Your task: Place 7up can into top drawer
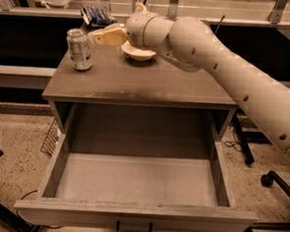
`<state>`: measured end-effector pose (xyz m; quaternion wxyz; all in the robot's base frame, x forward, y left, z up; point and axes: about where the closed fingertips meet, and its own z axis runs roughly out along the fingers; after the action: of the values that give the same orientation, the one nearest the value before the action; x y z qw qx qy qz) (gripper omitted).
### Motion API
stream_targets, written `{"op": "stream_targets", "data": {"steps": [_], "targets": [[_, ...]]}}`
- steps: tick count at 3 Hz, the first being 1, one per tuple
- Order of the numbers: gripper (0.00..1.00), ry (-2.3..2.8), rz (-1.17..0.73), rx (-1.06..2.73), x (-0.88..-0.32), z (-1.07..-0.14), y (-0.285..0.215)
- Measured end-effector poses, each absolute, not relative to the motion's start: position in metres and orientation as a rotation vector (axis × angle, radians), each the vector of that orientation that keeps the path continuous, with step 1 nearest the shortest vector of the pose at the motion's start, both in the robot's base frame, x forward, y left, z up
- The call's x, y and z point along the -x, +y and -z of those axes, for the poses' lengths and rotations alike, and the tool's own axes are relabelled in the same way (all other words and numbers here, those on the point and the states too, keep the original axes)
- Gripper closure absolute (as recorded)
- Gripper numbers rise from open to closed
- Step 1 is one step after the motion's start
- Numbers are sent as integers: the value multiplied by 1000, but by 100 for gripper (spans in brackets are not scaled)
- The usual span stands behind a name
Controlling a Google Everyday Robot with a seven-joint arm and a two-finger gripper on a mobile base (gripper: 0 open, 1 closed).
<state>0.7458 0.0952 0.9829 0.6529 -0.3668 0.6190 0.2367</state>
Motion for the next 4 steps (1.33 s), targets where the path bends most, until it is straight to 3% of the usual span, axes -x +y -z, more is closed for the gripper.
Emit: {"op": "stream_targets", "data": {"steps": [1, 4], "targets": [[0, 1405, -537, 832, -746, -983, 95], [2, 1438, -632, 986, -788, -922, 198]]}}
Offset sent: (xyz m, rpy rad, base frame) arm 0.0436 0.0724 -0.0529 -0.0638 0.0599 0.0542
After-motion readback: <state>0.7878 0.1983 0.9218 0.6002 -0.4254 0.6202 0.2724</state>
